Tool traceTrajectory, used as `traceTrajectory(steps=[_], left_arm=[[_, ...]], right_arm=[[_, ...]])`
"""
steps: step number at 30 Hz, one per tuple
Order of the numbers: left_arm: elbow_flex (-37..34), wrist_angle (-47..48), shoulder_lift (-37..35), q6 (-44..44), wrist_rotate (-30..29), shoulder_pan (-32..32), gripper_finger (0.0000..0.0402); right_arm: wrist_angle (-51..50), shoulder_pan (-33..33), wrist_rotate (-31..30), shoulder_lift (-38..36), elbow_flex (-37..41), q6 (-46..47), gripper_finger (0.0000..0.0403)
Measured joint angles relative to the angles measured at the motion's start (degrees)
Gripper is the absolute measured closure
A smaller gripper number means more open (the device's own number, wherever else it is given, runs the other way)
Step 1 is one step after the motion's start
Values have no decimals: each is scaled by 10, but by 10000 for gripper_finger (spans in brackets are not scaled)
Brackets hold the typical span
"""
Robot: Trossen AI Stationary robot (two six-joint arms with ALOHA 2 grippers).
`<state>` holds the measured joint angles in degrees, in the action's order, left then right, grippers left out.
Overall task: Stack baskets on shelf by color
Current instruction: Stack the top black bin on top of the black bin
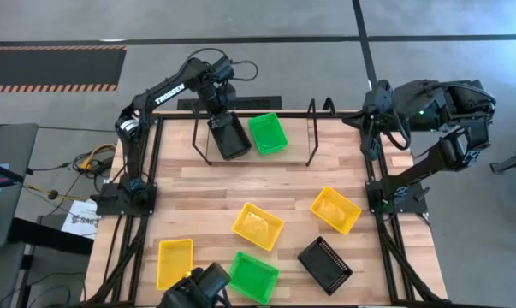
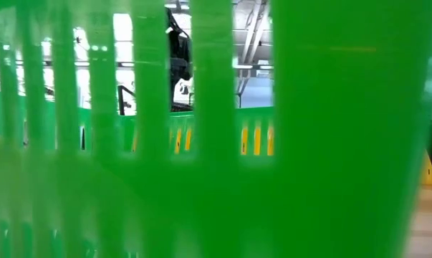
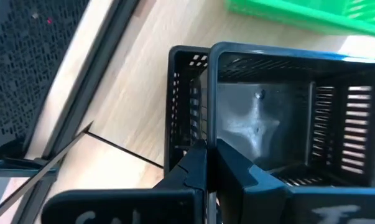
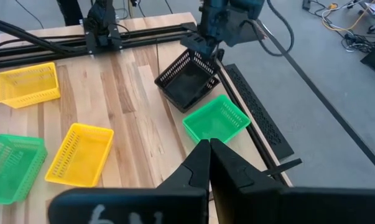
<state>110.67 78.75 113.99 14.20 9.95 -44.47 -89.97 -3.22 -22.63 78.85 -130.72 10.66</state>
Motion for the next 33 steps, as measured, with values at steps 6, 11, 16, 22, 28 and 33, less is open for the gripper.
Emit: traceTrajectory(steps=[6,11,16,22,28,33], left_arm=[[0,2,16,0,2,0,401],[0,4,15,-23,-2,2,401],[0,11,15,-42,-14,5,396],[0,15,15,-43,-47,17,361],[1,11,15,-59,-58,30,313],[1,11,15,-92,-64,33,285]], right_arm=[[0,0,0,0,0,-2,377],[0,0,0,0,0,-2,377],[0,0,0,0,0,-6,377],[0,0,0,0,0,-8,377],[0,0,0,0,0,-21,377],[0,0,0,0,0,-23,377]])
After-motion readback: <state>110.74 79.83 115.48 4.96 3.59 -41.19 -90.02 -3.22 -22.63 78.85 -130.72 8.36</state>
